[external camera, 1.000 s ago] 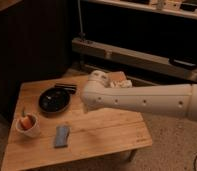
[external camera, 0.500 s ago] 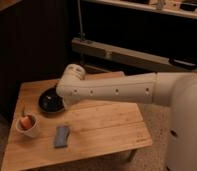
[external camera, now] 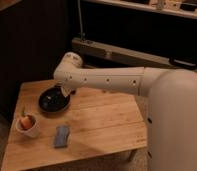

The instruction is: Move the arm in a circular motion

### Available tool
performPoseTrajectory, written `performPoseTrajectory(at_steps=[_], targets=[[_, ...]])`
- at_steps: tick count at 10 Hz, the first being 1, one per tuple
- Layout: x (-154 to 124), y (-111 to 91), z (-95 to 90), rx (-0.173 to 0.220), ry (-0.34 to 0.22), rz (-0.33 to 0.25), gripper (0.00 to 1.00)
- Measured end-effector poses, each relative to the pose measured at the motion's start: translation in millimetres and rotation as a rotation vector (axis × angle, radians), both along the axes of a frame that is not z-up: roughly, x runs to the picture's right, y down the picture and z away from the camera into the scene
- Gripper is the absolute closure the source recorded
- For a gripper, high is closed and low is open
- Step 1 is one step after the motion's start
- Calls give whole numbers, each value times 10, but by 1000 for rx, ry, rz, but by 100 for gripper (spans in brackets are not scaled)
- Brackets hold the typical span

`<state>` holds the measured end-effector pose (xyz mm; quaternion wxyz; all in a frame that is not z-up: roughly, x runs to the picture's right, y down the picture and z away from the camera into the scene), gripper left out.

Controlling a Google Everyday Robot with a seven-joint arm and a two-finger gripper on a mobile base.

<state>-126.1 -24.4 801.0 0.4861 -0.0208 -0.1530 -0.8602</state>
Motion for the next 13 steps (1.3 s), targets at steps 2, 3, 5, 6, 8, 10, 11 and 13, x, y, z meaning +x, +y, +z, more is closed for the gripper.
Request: performPoseTrajectory(at_steps=[2, 3, 5, 6, 8, 10, 11, 13], targets=[[240, -244, 227, 9, 40, 34, 39], [463, -390, 375, 13, 74, 67, 39], [975, -563, 608, 9, 143, 144, 39], [1263, -561, 671, 0, 180, 176, 39], [1810, -458, 684, -21, 251, 249, 39], [2286, -233, 514, -43, 308, 318, 39], [2429, -125, 403, -51, 319, 342, 39], [2693, 217, 56, -57, 342, 389, 39]])
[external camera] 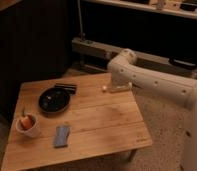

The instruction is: Move the arm in a circular motion

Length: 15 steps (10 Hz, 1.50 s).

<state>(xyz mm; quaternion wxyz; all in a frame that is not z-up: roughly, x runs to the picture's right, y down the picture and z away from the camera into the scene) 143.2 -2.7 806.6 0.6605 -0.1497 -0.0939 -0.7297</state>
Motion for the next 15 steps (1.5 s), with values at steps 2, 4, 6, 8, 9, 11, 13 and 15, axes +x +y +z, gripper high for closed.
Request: performPoseTrajectory(at_steps=[2, 4, 6, 8, 9, 11, 13, 15], targets=[[-42, 438, -406, 1, 8, 23, 39], [-244, 766, -693, 5, -4, 25, 39], [-623, 1026, -956, 9, -38, 4, 39], [-1163, 1198, -1229, 13, -102, -49, 39], [-1436, 1215, -1285, 12, -141, -79, 39], [-2040, 1156, -1318, 5, -236, -164, 39], [-2577, 1032, -1286, 4, -335, -265, 39], [-2914, 831, -1233, 31, -385, -348, 39]])
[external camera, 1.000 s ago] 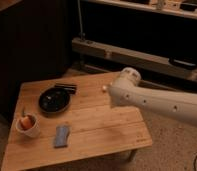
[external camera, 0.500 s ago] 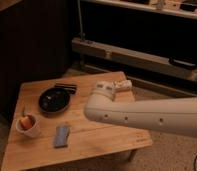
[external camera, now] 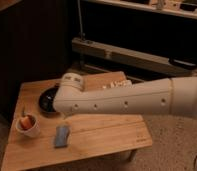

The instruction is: Move the arm in a circular motion

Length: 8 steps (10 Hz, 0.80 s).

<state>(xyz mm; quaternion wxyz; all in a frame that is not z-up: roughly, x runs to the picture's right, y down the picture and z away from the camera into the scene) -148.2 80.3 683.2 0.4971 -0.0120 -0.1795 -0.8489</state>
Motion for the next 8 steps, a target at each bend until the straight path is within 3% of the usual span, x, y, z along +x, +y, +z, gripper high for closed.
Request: performPoseTrajectory(at_steps=[2, 4, 8], targets=[[-111, -265, 143, 43, -9, -42, 39], [-34, -581, 358, 78, 1, -59, 39], [394, -1347, 936, 131, 69, -21, 39]])
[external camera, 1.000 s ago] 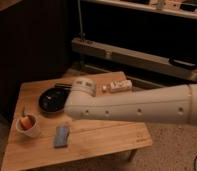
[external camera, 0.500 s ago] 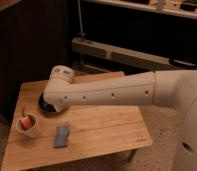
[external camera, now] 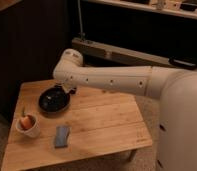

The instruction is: Move the arm in a circular motion

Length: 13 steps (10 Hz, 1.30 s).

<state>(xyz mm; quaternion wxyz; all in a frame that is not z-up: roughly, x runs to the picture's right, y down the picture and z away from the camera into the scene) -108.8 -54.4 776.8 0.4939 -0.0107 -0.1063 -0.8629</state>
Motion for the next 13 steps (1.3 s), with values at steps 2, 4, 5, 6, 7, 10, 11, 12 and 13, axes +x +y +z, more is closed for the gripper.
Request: performPoseTrajectory(at_steps=[2, 4, 5, 6, 7, 10, 11, 12, 13], targets=[[304, -252, 226, 9, 52, 49, 39], [794, -440, 479, 3, 128, 121, 39], [1110, -467, 561, -5, 168, 160, 39], [1350, -459, 596, -11, 195, 187, 39], [1663, -411, 606, -21, 230, 230, 39], [2285, -138, 445, -46, 307, 315, 39], [2447, 46, 307, -58, 330, 336, 39], [2483, 161, 221, -66, 336, 344, 39], [2462, 326, 96, -75, 336, 350, 39]])
